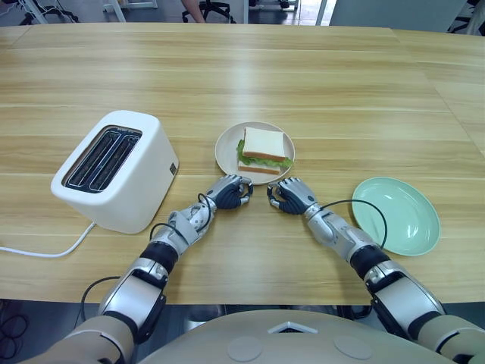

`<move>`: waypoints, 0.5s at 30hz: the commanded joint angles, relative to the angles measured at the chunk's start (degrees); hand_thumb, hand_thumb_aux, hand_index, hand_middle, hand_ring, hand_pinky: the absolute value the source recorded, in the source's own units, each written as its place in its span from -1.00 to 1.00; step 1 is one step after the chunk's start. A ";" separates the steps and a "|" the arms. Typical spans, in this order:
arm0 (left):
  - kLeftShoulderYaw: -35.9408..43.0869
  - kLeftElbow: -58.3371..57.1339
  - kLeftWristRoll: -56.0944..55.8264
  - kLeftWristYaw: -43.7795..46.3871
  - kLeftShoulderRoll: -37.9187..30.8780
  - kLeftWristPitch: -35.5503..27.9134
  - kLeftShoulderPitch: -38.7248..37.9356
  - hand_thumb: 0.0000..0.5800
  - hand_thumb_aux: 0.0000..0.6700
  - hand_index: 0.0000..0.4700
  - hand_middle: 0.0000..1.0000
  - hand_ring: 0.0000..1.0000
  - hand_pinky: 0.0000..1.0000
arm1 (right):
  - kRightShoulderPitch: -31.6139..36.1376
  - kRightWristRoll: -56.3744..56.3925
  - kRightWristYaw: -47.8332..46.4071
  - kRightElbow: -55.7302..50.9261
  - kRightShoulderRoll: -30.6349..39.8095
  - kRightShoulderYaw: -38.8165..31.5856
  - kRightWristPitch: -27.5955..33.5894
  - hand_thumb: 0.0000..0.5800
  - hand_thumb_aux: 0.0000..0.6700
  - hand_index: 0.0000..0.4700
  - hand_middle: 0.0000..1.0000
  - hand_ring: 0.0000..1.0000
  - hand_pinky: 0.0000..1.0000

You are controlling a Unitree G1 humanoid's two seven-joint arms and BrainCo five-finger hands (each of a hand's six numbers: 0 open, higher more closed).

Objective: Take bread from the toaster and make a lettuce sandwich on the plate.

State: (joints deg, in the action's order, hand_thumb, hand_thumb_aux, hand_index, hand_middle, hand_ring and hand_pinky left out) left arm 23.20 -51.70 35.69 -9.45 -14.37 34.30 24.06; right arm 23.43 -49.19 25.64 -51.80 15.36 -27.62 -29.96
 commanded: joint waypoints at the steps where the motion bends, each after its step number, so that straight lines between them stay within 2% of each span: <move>1: 1.99 -8.71 1.92 -2.93 1.41 -2.21 2.65 1.00 1.00 0.96 1.00 1.00 1.00 | 2.74 -0.12 1.95 -7.86 -1.78 -1.90 1.91 1.00 1.00 0.96 1.00 1.00 1.00; 10: 2.49 -14.11 1.16 -7.27 3.25 0.05 5.13 1.00 1.00 0.96 1.00 1.00 1.00 | 6.24 1.10 6.49 -14.58 -3.96 -3.31 1.05 1.00 1.00 0.96 1.00 1.00 1.00; 13: 0.41 -9.31 -3.19 -5.53 2.60 8.07 1.97 1.00 1.00 0.96 1.00 1.00 1.00 | 4.89 3.20 9.36 -10.97 -2.62 -2.23 -4.57 1.00 1.00 0.96 1.00 1.00 1.00; 14: -0.64 -5.90 -5.81 -4.29 2.26 11.61 0.11 1.00 1.00 0.96 1.00 1.00 1.00 | 3.87 4.40 10.42 -8.33 -1.83 -1.58 -7.92 0.96 0.73 0.70 0.95 0.95 0.95; 15: -1.54 -1.89 -8.18 -3.06 1.78 14.40 -1.91 1.00 1.00 0.96 1.00 1.00 1.00 | 2.49 5.77 10.91 -5.02 -0.92 -0.97 -11.59 0.81 0.38 0.35 0.88 0.88 0.88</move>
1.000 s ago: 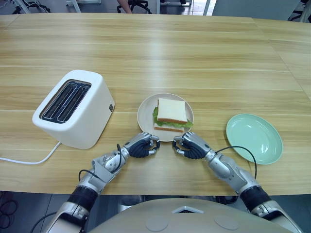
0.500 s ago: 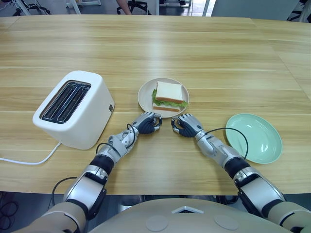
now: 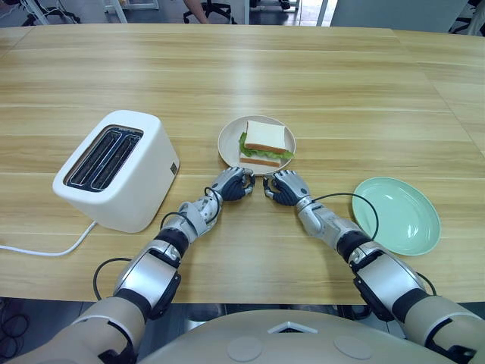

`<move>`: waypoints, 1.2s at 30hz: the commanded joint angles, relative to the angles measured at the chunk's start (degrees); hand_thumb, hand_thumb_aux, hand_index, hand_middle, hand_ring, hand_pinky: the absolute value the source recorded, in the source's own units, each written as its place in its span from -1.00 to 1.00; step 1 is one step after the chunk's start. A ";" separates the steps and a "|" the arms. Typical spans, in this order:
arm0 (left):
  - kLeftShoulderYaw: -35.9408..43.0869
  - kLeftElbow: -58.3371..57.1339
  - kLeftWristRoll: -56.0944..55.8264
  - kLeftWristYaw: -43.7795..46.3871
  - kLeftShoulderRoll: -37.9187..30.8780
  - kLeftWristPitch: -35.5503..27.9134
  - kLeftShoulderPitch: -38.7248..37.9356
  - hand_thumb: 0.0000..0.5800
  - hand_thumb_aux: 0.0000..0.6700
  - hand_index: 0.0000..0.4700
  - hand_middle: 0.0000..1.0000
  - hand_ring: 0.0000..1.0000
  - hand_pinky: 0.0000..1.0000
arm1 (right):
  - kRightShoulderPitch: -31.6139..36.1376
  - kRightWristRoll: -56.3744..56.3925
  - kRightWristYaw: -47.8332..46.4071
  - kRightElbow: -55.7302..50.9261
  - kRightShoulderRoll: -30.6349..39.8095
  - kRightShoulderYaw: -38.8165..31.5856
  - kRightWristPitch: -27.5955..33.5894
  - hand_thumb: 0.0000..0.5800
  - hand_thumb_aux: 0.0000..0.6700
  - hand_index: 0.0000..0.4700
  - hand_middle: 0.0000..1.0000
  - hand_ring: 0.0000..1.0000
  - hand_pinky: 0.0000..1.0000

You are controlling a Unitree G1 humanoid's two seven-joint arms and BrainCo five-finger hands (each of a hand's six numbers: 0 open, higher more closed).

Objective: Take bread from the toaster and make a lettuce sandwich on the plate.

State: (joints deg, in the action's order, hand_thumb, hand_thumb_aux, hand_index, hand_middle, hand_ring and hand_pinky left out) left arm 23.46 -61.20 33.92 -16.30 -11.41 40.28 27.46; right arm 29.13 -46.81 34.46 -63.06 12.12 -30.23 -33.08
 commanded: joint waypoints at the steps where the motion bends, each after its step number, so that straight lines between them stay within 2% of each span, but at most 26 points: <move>1: -2.56 11.42 -8.38 4.65 -1.62 10.42 -7.08 1.00 1.00 0.96 1.00 1.00 1.00 | -4.66 4.83 1.96 9.45 3.06 2.29 -11.55 0.55 0.05 0.03 0.85 0.85 0.85; 2: -3.52 16.18 -11.31 5.83 -2.00 12.03 -9.10 1.00 1.00 0.96 1.00 1.00 1.00 | -6.39 6.94 1.50 13.20 3.69 3.35 -14.41 0.36 -0.13 -0.15 0.84 0.84 0.84; 3: -4.96 21.41 -15.06 6.89 -2.21 12.82 -10.99 1.00 1.00 0.96 0.64 0.64 0.64 | -8.11 9.91 0.64 16.83 4.04 4.89 -17.06 0.09 -0.35 -0.36 0.82 0.82 0.82; 4: -6.40 26.16 -18.82 8.09 -2.36 12.86 -12.49 1.00 0.94 0.90 0.00 0.00 0.00 | -9.64 12.93 -0.38 20.12 4.20 6.43 -18.95 -0.66 -0.82 -0.82 0.76 0.76 0.76; 5: -7.88 30.20 -22.36 9.04 -2.39 12.53 -13.55 0.87 0.50 0.47 -0.92 -0.92 -0.92 | -10.80 15.55 -1.31 22.70 4.23 7.84 -20.35 -1.00 -1.00 -1.00 0.68 0.68 0.68; 6: -9.24 33.13 -25.19 9.60 -2.29 11.97 -14.15 0.79 0.36 0.33 -1.00 -1.00 -1.00 | -11.49 17.41 -2.21 24.40 4.21 8.90 -21.09 -1.00 -1.00 -1.00 0.52 0.52 0.52; 7: -10.57 35.32 -28.09 10.28 -2.02 11.18 -14.49 0.62 0.13 0.11 -1.00 -1.00 -1.00 | -11.91 18.66 -2.83 25.56 4.17 9.89 -21.63 -1.00 -1.00 -1.00 0.28 0.28 0.28; 8: -12.07 36.69 -30.15 10.54 -1.65 10.59 -14.59 -0.91 -0.95 -0.95 -1.00 -1.00 -1.00 | -12.09 19.67 -3.26 26.17 4.11 10.98 -21.93 -1.00 -1.00 -1.00 -0.04 -0.04 -0.04; 9: -13.61 36.93 -30.98 10.33 -1.29 10.46 -14.36 -1.00 -1.00 -1.00 -1.00 -1.00 -1.00 | -12.10 20.58 -3.48 26.15 4.01 12.12 -22.08 -1.00 -1.00 -1.00 -0.40 -0.40 -0.40; 11: -16.32 34.81 -30.62 9.51 -0.59 10.30 -13.33 -1.00 -1.00 -1.00 -1.00 -1.00 -1.00 | -11.98 21.70 -2.85 25.39 3.67 14.73 -21.75 -1.00 -1.00 -1.00 -1.00 -1.00 -1.00; 17: -19.98 26.73 -26.41 7.06 1.33 13.26 -11.82 -1.00 -1.00 -1.00 -1.00 -1.00 -1.00 | -12.53 23.98 -1.44 22.05 1.77 20.78 -19.74 -1.00 -1.00 -1.00 -1.00 -1.00 -1.00; 23: -21.65 20.66 -22.43 3.54 2.72 15.86 -11.60 -1.00 -1.00 -1.00 -1.00 -1.00 -1.00 | -12.93 28.87 -3.90 17.45 -0.22 25.00 -17.17 -1.00 -1.00 -1.00 -1.00 -1.00 -1.00; 36: -21.49 22.22 -17.96 1.95 3.42 16.44 -14.60 -1.00 -1.00 -1.00 -1.00 -1.00 -1.00 | -17.26 28.01 -4.25 23.86 -0.41 28.60 -17.96 -1.00 -1.00 -1.00 -1.00 -1.00 -1.00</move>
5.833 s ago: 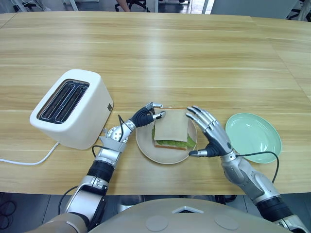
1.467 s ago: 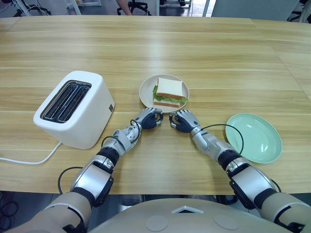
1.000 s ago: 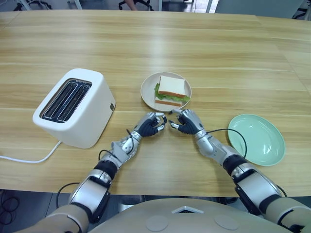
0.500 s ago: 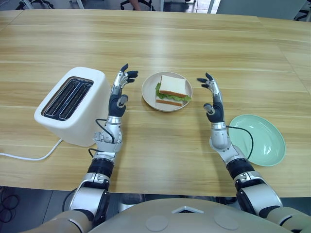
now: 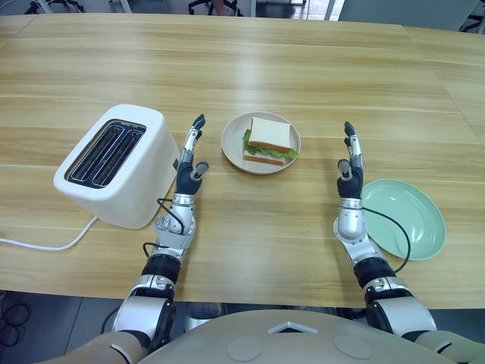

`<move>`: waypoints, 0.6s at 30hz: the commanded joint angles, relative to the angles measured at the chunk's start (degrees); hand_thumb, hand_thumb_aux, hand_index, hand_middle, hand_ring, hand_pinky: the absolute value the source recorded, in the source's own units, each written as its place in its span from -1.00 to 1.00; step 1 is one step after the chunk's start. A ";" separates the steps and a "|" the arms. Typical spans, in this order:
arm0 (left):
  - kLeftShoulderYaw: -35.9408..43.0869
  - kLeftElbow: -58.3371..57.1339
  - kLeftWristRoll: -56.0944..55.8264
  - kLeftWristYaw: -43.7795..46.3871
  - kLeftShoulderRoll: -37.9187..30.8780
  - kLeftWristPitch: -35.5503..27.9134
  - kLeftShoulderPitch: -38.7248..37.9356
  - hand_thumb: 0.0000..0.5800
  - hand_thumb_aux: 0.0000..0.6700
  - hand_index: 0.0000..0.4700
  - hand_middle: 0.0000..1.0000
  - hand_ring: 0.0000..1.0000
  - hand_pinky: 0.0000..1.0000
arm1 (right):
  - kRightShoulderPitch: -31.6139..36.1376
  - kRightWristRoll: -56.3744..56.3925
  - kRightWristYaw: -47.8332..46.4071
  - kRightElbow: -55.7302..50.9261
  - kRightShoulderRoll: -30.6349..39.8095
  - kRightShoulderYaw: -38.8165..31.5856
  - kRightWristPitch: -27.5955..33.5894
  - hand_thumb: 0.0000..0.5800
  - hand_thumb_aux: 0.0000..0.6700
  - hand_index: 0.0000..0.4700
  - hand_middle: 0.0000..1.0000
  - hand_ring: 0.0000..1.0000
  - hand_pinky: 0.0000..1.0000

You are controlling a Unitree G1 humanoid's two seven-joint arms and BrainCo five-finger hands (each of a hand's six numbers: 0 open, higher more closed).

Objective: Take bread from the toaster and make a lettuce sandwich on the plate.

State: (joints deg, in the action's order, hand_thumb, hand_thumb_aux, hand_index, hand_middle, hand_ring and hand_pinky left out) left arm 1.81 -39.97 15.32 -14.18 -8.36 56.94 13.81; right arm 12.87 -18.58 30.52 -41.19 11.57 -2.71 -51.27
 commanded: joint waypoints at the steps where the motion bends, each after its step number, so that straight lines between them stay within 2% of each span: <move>1: 0.08 1.26 0.38 -0.03 0.50 -0.40 -1.19 -1.00 -1.00 -1.00 -1.00 -1.00 -1.00 | -1.27 -0.13 -0.55 2.62 0.09 1.26 0.16 -1.00 -1.00 -1.00 -1.00 -1.00 -1.00; 10: 0.89 8.94 -3.20 4.49 2.72 -8.34 -1.10 -1.00 -1.00 -1.00 -1.00 -1.00 -1.00 | -0.60 1.77 -4.28 9.43 -1.01 2.58 1.63 -1.00 -1.00 -1.00 -1.00 -1.00 -1.00; 18: -0.99 2.06 1.23 -1.68 2.51 -6.44 2.24 -1.00 -1.00 -1.00 -1.00 -1.00 -1.00 | -0.26 -4.20 0.18 6.06 -1.72 2.78 2.63 -1.00 -1.00 -1.00 -1.00 -1.00 -1.00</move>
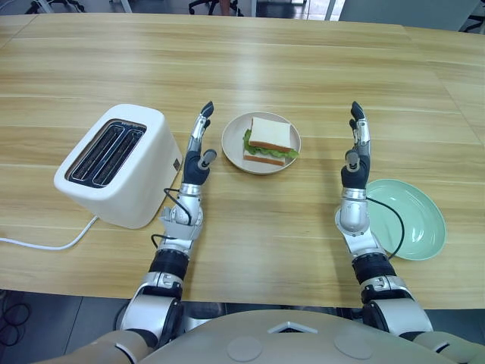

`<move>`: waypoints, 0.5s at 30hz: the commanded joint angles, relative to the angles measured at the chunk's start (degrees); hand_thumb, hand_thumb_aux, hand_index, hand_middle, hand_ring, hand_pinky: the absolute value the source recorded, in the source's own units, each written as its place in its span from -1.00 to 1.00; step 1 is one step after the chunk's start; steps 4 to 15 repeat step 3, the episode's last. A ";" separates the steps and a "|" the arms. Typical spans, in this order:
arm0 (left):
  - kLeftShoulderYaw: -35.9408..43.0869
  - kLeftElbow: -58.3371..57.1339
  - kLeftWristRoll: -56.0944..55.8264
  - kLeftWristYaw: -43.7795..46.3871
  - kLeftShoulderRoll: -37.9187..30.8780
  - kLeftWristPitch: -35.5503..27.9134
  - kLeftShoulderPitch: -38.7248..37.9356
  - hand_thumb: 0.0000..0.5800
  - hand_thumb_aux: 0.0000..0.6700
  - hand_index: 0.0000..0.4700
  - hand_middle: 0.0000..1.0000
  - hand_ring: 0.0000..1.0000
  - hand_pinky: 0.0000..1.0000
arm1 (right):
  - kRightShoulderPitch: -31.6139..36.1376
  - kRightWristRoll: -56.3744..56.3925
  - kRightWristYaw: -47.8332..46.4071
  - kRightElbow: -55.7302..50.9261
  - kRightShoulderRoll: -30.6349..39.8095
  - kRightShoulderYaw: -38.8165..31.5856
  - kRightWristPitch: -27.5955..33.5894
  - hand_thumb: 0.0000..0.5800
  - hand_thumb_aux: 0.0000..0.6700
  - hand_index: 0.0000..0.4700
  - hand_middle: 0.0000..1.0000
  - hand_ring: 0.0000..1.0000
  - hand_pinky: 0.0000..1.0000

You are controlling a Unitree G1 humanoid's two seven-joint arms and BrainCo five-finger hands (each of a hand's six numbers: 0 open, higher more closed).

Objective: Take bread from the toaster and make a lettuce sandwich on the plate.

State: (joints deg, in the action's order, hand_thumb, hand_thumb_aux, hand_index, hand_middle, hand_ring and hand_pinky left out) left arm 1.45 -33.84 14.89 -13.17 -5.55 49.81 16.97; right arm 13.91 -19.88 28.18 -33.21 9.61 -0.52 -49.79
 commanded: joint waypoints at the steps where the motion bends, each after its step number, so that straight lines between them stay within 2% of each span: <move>1: -0.69 -4.50 1.58 -2.89 -0.38 1.21 -1.21 -1.00 -1.00 -1.00 -1.00 -1.00 -1.00 | -1.56 -3.42 2.99 -1.77 0.28 0.53 0.92 -1.00 -1.00 -1.00 -1.00 -1.00 -1.00; 15: -0.57 -5.12 1.84 -3.31 -0.52 2.15 -1.65 -1.00 -1.00 -1.00 -1.00 -1.00 -1.00 | -1.57 -4.06 3.87 -1.64 0.24 0.56 1.05 -1.00 -1.00 -1.00 -1.00 -1.00 -1.00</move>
